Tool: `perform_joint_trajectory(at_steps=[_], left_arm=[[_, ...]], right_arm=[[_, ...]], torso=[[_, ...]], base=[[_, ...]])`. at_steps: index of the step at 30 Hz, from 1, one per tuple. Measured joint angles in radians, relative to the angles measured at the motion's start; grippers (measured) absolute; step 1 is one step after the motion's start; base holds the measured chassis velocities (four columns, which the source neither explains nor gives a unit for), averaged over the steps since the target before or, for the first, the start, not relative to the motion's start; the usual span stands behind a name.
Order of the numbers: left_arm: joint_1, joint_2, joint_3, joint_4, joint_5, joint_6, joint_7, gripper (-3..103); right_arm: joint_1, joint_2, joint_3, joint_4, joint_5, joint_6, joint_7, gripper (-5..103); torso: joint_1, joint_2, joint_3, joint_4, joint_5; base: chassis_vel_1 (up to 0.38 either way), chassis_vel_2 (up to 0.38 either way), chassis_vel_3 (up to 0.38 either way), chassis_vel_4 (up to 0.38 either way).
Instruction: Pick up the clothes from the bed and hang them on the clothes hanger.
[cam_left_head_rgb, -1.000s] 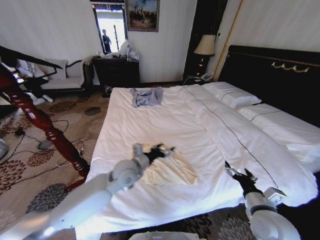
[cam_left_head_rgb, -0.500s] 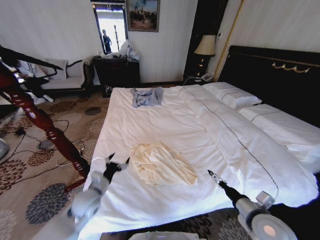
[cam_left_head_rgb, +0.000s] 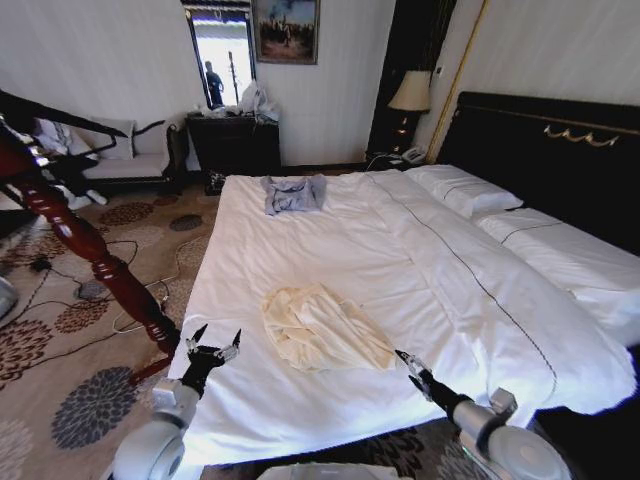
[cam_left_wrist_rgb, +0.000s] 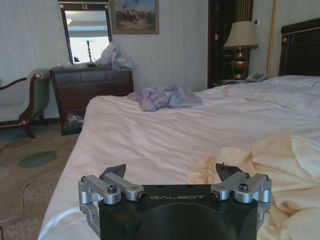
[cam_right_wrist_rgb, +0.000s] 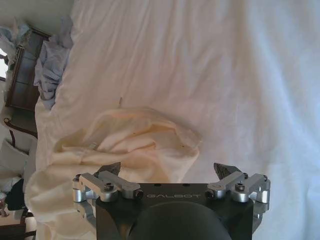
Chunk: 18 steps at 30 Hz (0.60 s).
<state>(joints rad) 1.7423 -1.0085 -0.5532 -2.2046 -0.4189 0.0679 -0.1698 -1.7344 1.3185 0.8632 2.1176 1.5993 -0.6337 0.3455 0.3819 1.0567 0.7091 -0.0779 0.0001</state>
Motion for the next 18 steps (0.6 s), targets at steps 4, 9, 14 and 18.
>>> perform_joint_trajectory(at_steps=[4, 9, 14, 18], left_arm=[[0.011, 0.015, -0.002, -0.029, -0.001, 0.012, -0.016, 100], [0.042, 0.024, -0.025, -0.049, 0.0, 0.013, -0.017, 100], [0.063, 0.026, -0.043, -0.064, 0.0, 0.014, -0.019, 100], [0.065, 0.027, -0.053, -0.071, -0.001, 0.016, -0.021, 100]], right_arm=[[0.048, -0.007, -0.036, -0.086, -0.053, -0.004, -0.032, 100], [0.093, -0.001, -0.041, -0.139, -0.061, -0.002, -0.048, 100], [0.136, 0.015, -0.037, -0.158, -0.053, -0.007, -0.048, 88], [0.147, 0.029, -0.048, -0.154, -0.048, -0.023, -0.042, 72]], torso=[[0.0, 0.0, 0.0, 0.0002, -0.0001], [0.0, 0.0, 0.0, 0.0003, -0.0001], [0.0, 0.0, 0.0, 0.0003, -0.0002], [0.0, 0.0, 0.0, 0.0002, -0.0001]], base=[[0.0, 0.0, 0.0, 0.0], [0.0, 0.0, 0.0, 0.0], [0.0, 0.0, 0.0, 0.0], [0.0, 0.0, 0.0, 0.0]])
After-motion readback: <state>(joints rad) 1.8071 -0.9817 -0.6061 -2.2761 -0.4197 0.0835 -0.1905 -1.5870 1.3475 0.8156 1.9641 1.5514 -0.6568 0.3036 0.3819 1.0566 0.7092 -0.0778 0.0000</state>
